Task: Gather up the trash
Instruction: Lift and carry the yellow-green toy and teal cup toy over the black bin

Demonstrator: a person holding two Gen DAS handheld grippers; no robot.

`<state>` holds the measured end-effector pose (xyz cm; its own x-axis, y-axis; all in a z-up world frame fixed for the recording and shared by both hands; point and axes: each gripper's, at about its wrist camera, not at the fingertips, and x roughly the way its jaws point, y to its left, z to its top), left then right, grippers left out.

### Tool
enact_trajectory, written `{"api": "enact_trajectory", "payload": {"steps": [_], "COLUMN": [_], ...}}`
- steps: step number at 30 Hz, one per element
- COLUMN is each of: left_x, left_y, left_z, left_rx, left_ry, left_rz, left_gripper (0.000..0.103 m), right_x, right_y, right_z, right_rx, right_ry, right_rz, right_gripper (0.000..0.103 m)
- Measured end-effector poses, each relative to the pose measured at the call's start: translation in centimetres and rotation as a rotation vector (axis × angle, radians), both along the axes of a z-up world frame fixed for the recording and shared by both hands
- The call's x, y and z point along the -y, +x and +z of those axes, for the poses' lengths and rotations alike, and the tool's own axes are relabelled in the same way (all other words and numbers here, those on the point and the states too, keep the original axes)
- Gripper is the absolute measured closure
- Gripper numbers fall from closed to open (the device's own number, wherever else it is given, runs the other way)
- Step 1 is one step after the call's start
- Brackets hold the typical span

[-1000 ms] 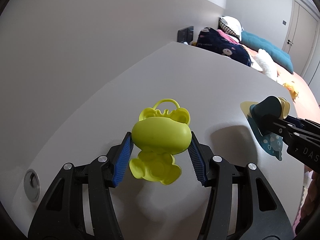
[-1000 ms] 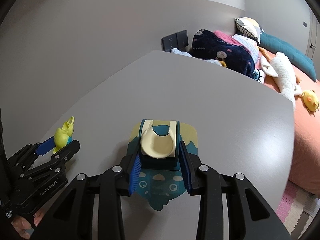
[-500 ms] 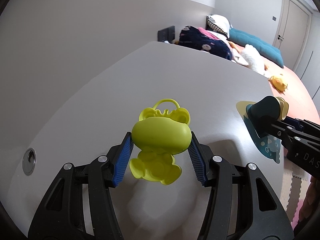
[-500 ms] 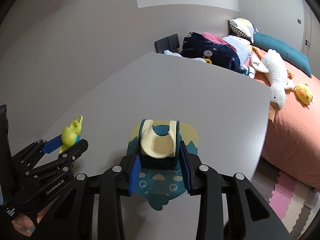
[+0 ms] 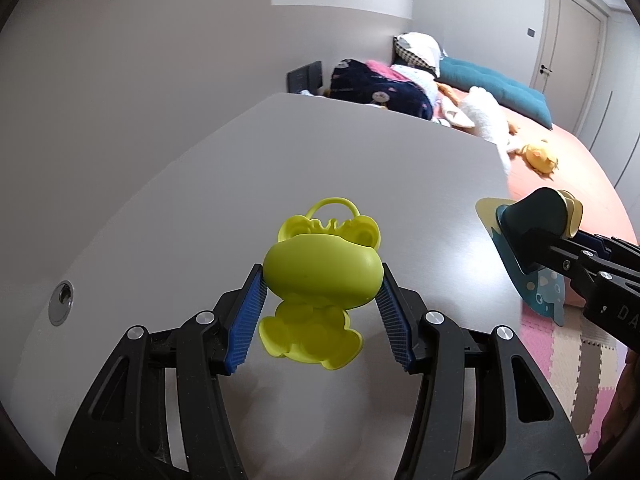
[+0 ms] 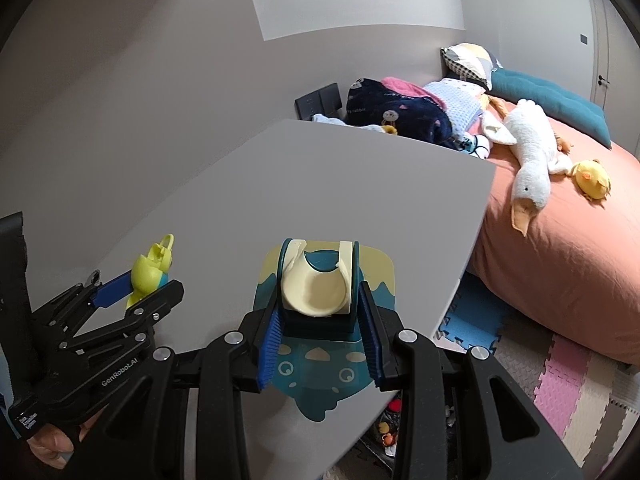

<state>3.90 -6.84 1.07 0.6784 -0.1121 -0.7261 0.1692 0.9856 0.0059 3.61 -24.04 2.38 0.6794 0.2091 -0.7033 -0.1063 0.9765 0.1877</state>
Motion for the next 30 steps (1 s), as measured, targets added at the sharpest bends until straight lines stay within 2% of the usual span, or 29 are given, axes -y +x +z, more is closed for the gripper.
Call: {"api": "enact_trajectory", "payload": {"steps": [12, 30], "left_x": [4.3, 13.2], "left_y": [-1.6, -3.9], "left_z": [0.2, -0.1], "left_rx": [0.001, -0.005], "left_ry": [-0.007, -0.005], "left_rz": [-0.070, -0.266], "left_gripper": [0.049, 0.049], "right_x": [4.3, 12.9], "right_y": [-3.7, -7.8], "right_z": [0.5, 0.5], "right_rx": [0.022, 0.031], "right_ry": [0.016, 0.038], "right_rz": [-0.054, -0.233], "right_gripper": [0.066, 0.066]}}
